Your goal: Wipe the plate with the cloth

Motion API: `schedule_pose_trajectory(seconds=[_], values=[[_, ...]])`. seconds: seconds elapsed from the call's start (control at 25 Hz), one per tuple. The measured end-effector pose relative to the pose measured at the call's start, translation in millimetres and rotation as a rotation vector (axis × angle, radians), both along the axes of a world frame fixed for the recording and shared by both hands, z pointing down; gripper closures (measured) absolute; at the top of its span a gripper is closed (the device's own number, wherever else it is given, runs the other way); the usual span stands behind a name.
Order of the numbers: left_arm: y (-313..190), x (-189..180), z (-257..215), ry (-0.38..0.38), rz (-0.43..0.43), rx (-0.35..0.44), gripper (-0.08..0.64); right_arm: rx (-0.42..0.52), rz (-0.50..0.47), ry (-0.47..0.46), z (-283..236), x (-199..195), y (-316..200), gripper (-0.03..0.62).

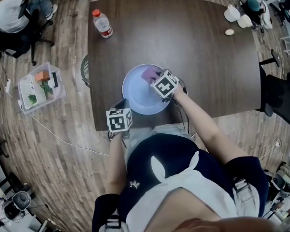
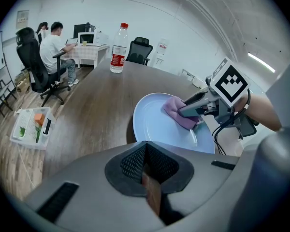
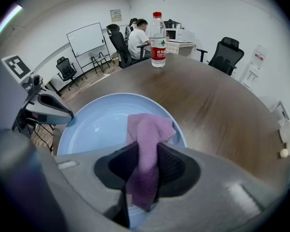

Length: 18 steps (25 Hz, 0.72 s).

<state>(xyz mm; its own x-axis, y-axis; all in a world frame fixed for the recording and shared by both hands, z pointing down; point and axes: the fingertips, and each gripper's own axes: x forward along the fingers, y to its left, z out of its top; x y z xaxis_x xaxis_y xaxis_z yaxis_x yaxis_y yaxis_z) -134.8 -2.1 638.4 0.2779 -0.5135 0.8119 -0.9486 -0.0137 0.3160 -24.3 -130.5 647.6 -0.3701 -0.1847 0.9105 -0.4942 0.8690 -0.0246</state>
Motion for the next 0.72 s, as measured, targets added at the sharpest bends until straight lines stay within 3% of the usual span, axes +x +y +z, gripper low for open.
schedule_pose_trajectory(seconds=[0.44,0.72], values=[[0,1,0,0.004,0.008,-0.006,0.557,-0.051,0.085,-0.024,3,-5,8,0.471],[1,1,0,0.005,0.012,-0.006,0.557,-0.056,0.067,-0.062,0,-19,22,0.471]])
